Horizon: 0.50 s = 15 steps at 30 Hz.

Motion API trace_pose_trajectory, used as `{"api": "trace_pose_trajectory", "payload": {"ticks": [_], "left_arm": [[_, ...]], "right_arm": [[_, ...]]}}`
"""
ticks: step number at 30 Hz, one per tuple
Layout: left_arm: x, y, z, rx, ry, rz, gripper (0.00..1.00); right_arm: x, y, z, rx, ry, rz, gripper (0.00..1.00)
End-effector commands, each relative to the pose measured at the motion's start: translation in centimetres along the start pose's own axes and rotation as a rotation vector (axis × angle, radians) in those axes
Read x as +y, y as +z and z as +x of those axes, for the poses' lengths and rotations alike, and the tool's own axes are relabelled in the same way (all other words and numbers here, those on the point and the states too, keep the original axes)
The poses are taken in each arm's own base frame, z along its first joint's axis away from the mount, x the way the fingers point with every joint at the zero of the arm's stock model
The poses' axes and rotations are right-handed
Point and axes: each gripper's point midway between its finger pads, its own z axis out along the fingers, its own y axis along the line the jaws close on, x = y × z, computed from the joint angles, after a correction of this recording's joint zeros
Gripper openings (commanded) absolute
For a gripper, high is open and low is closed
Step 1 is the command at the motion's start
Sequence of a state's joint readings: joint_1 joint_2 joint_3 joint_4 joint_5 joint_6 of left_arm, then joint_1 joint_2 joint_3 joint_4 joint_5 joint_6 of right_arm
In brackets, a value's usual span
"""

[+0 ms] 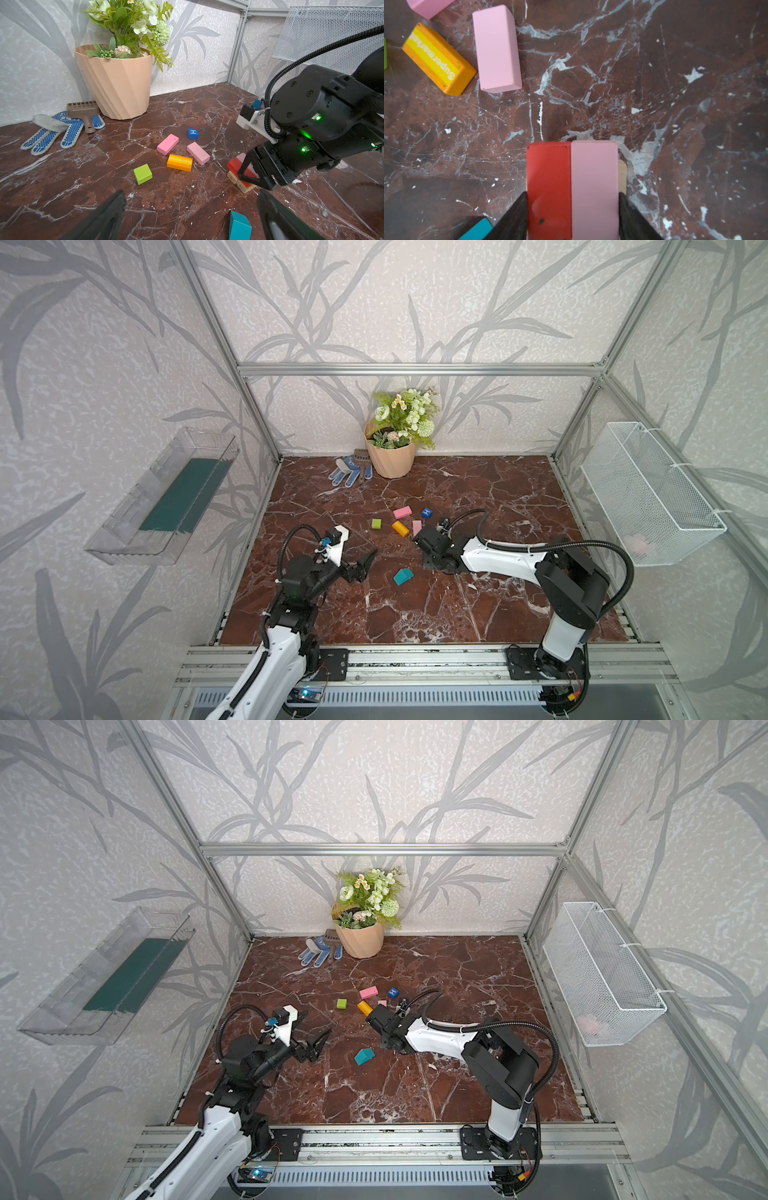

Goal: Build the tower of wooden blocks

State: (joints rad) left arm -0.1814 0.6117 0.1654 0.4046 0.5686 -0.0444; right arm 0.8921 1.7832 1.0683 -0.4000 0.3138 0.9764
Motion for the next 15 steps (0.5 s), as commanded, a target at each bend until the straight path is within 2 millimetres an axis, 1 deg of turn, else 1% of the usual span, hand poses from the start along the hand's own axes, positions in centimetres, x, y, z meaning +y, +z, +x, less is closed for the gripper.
{"api": "trace_pose_trajectory", "payload": {"ticks": [1,3,8,11,12,13,15], "left_arm": [[-0.1,-0.1,-0.2,-0.017,0.015,0.004,0.99],[-0.1,-0.1,-0.2,-0.018,0.015,0.003,0.99],[-0.1,-0.1,-0.2,-0.017,0.014,0.003,0.99],[-0.1,-0.1,-0.3,-0.019,0.015,0.001,0.99],[-0.1,-0.1,-0.3,-0.02,0.016,0.0,0.99],[-0.1,-0.1,-0.2,-0.019,0.015,0.0,0.99],[-0.1,-0.1,-0.3,-0.02,0.016,0.001,0.99]], "right_arm": [[-0.3,-0.8,0.0,-0.014,0.001,0.0,0.67],[-0.4,-1.0,-0.1,-0.016,0.0,-0.003,0.71],[0.1,-1.9,-0.4,-0.04,-0.027,-0.023,0.8],[0.2,-2.2,-0.1,-0.053,-0.057,-0.011,0.86],[0.1,-2.2,0.0,-0.058,-0.06,-0.006,0.88],[0.4,-3.0,-0.3,-0.073,-0.058,-0.024,0.89],[0.1,-3.0,-0.1,-0.075,-0.06,-0.019,0.9]]}}
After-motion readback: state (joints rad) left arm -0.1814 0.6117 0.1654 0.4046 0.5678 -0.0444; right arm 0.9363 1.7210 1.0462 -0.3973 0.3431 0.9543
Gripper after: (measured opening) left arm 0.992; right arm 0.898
